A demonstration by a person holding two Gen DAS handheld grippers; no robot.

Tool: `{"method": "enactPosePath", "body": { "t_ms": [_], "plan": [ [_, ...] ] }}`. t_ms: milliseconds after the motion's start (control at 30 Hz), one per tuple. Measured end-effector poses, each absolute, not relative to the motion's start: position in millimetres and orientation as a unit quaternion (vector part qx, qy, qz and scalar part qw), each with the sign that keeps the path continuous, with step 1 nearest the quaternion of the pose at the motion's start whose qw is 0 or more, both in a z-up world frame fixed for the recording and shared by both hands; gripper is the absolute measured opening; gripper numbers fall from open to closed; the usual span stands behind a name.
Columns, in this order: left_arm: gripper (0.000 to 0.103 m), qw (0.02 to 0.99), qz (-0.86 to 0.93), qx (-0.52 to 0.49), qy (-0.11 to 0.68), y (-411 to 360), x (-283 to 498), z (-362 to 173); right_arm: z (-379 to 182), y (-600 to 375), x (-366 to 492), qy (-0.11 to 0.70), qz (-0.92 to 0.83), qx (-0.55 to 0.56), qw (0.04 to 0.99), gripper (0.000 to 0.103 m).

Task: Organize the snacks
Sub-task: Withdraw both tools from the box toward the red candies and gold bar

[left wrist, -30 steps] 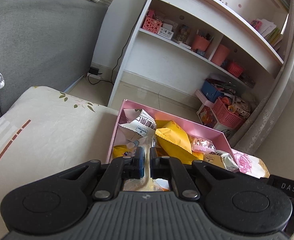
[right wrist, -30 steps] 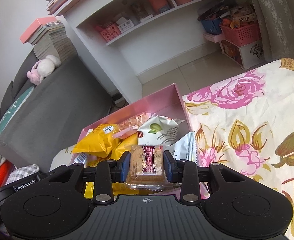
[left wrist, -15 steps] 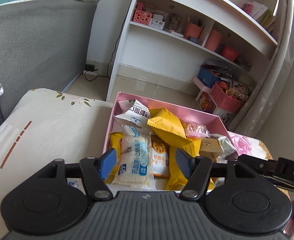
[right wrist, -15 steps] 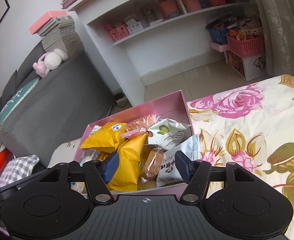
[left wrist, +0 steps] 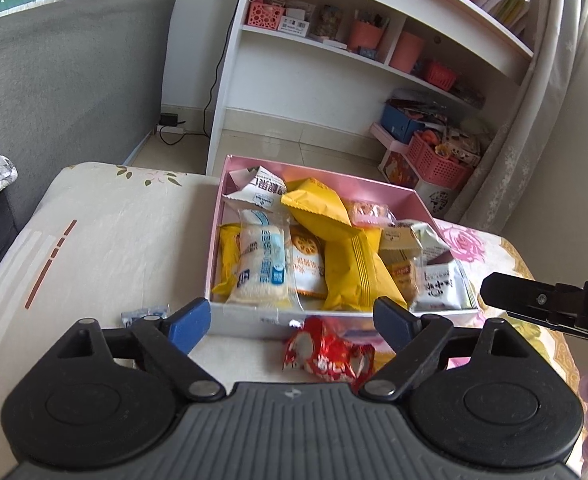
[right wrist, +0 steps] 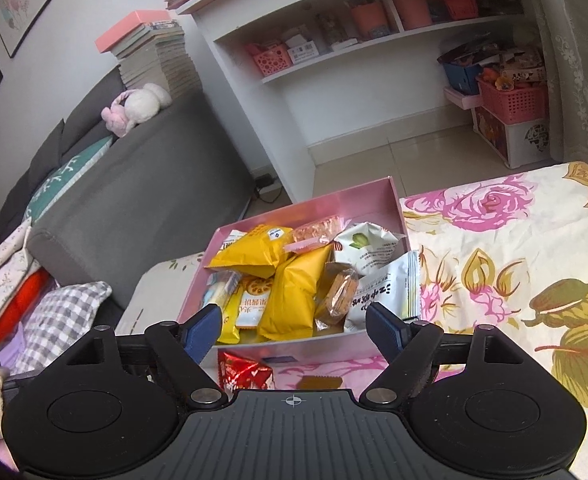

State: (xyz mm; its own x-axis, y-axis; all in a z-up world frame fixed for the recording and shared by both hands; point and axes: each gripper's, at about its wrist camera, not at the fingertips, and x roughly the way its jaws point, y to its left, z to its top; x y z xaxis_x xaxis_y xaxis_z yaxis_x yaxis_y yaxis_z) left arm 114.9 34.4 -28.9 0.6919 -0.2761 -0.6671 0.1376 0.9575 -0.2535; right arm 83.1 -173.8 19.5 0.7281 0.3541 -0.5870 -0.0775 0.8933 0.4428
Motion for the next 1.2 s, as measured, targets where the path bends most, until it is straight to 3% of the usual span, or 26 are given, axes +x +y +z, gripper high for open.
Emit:
{"method": "enactPosePath", "body": {
  "t_ms": [233,467,1200],
  "plan": [
    [0.098,0.911,-0.126,-0.074,0.385,36.3,91.7,-31.6,17.1,-181.8,59.5,0.359,0.116,0.176,0.909,0.093],
    [0.102,0.918,-0.132,-0.056,0.37,55.0,65.0,-36.0,5.3,-196.4,34.5,0.365,0.105,0.147,0.913,0.095],
    [0.103,0.924,-0.109,0.043,0.363,71.9,40.7,-100.2,-26.3,-148.1,-26.4,0.369,0.217,0.051,0.902,0.095]
  ]
}}
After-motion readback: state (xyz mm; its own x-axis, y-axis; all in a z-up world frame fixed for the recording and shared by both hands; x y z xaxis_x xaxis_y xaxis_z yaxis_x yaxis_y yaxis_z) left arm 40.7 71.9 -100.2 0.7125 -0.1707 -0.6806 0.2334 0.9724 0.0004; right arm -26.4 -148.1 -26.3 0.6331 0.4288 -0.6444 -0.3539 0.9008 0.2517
